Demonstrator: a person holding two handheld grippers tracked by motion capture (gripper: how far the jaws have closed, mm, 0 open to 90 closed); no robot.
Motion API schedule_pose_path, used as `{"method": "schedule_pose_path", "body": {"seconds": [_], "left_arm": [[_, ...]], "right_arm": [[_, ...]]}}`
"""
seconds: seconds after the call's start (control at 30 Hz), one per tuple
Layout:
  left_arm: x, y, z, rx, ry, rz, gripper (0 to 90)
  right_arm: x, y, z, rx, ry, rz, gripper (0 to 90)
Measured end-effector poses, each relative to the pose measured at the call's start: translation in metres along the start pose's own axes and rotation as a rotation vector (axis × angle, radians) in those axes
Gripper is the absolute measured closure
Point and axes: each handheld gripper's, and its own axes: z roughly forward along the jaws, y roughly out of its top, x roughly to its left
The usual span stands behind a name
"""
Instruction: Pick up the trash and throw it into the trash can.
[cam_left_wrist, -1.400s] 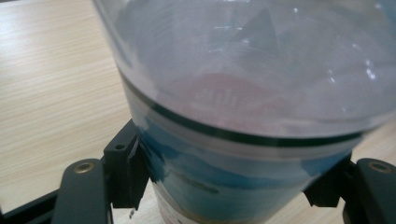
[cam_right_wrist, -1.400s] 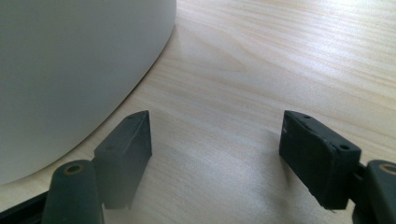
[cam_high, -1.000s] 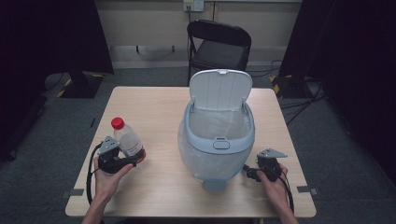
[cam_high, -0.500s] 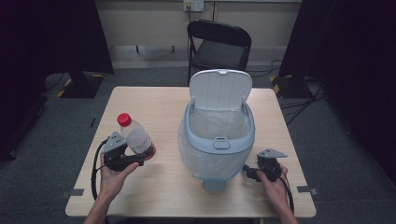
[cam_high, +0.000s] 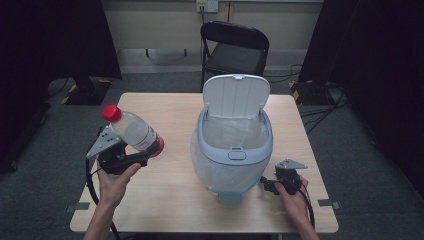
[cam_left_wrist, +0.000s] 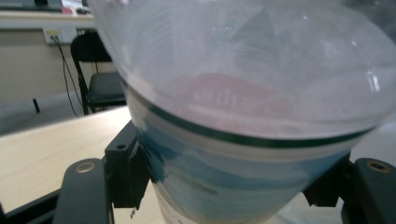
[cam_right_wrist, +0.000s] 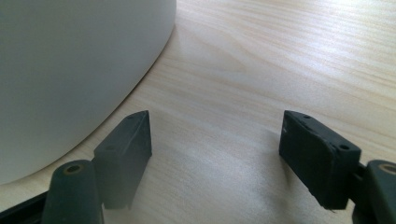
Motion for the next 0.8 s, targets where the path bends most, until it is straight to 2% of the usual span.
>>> {"method": "schedule_pose_path", "body": {"seconds": [0.17, 0.43, 0.5, 0.57, 0.73, 0.77, 0.8], "left_arm": [[-0.015, 0.022, -0.008, -0.072, -0.018, 0.027, 30.3], [-0.020, 0.044, -0.013, -0.142, -0.026, 0.038, 30.4], [-0.024, 0.055, -0.013, -0.180, -0.062, 0.031, 30.4], [-0.028, 0.060, -0.012, -0.194, -0.075, 0.028, 30.4], [-0.041, 0.078, -0.005, -0.227, -0.120, 0.059, 30.4], [-0.049, 0.086, -0.001, -0.242, -0.137, 0.072, 30.4], [-0.049, 0.086, -0.001, -0.242, -0.137, 0.072, 30.4]], "right_arm": [[0.000, 0.000, 0.000, 0.000, 0.000, 0.000, 24.3], [0.000, 0.000, 0.000, 0.000, 0.000, 0.000, 24.3], [0.000, 0.000, 0.000, 0.000, 0.000, 0.000, 24.3], [0.000, 0.000, 0.000, 0.000, 0.000, 0.000, 24.3], [0.000, 0.000, 0.000, 0.000, 0.000, 0.000, 24.3], [0.000, 0.000, 0.000, 0.000, 0.000, 0.000, 24.3], [0.000, 0.000, 0.000, 0.000, 0.000, 0.000, 24.3]]}}
